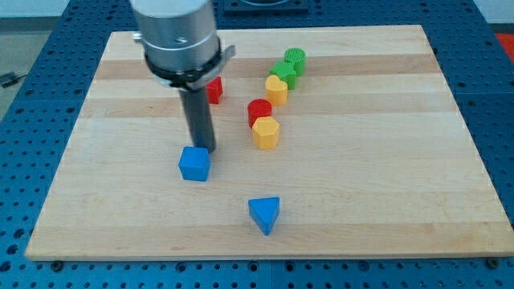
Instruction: Place blue cube to the top left of triangle
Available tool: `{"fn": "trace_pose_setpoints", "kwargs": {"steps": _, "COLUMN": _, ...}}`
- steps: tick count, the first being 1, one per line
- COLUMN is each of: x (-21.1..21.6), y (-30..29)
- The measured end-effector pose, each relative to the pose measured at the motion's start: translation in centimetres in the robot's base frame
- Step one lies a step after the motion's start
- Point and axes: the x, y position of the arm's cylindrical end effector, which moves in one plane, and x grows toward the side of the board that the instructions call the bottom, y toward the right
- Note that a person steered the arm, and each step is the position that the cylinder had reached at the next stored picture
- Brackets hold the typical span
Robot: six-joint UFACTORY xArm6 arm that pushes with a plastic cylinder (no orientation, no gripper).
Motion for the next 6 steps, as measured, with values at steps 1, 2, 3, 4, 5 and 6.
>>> {"fn": "trace_pose_setpoints", "kwargs": {"steps": 1, "x": -0.3, "y": -4.5}}
{"fn": "trace_pose_setpoints", "kwargs": {"steps": 2, "x": 1.5, "y": -5.8}}
{"fn": "trace_pose_setpoints", "kwargs": {"steps": 3, "x": 2.2, "y": -2.9}}
{"fn": "trace_pose_setpoints", "kwargs": {"steps": 4, "x": 3.0, "y": 2.8}}
{"fn": "trace_pose_setpoints", "kwargs": {"steps": 5, "x": 4.1, "y": 7.9}}
{"fn": "trace_pose_setpoints", "kwargs": {"steps": 6, "x": 4.6, "y": 9.8}}
